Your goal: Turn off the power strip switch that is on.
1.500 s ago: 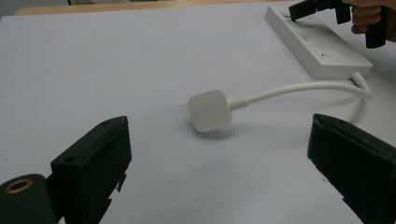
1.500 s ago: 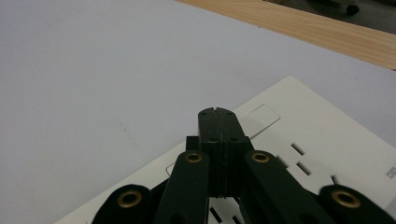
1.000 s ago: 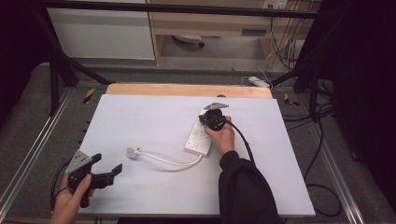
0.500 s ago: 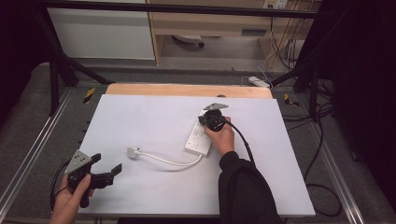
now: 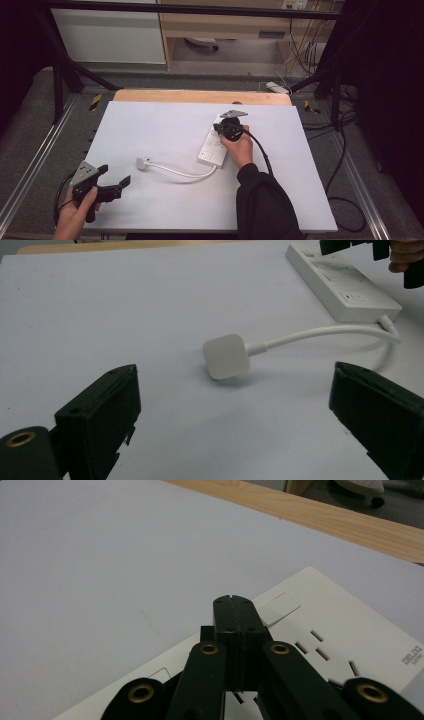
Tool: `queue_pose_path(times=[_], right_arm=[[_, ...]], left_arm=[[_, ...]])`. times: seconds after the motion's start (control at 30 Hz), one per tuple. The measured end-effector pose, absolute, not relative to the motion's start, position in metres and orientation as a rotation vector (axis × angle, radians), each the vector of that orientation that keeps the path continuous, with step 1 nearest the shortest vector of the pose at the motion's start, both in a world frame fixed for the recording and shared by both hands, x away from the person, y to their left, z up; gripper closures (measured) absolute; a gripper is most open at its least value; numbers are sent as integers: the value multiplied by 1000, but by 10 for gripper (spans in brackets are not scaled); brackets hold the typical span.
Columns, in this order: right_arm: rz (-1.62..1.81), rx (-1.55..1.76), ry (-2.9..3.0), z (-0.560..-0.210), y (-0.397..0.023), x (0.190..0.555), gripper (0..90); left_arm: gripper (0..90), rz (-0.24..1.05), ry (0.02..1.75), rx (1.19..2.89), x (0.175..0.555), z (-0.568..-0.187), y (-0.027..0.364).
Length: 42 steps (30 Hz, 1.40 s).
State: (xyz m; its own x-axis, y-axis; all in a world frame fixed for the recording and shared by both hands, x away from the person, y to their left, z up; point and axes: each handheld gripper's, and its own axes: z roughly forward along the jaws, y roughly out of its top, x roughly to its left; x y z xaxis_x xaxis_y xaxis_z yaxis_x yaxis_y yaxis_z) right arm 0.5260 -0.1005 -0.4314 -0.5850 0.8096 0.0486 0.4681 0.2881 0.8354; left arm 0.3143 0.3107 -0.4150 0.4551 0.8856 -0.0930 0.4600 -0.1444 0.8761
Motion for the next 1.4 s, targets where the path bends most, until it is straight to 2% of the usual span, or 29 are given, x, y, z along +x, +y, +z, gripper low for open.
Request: queue_pose_path(times=[0.8, 1.0, 1.4], right_arm=[[1234, 1171, 2166, -418, -108, 521, 887], [1234, 1185, 2166, -417, -110, 520, 841], [1246, 1206, 2186, -412, -115, 518, 671]], left_arm=[[63, 570, 1155, 1776, 315, -416, 311], [63, 574, 1153, 1777, 315, -416, 311], [63, 570, 1155, 1776, 315, -416, 311]])
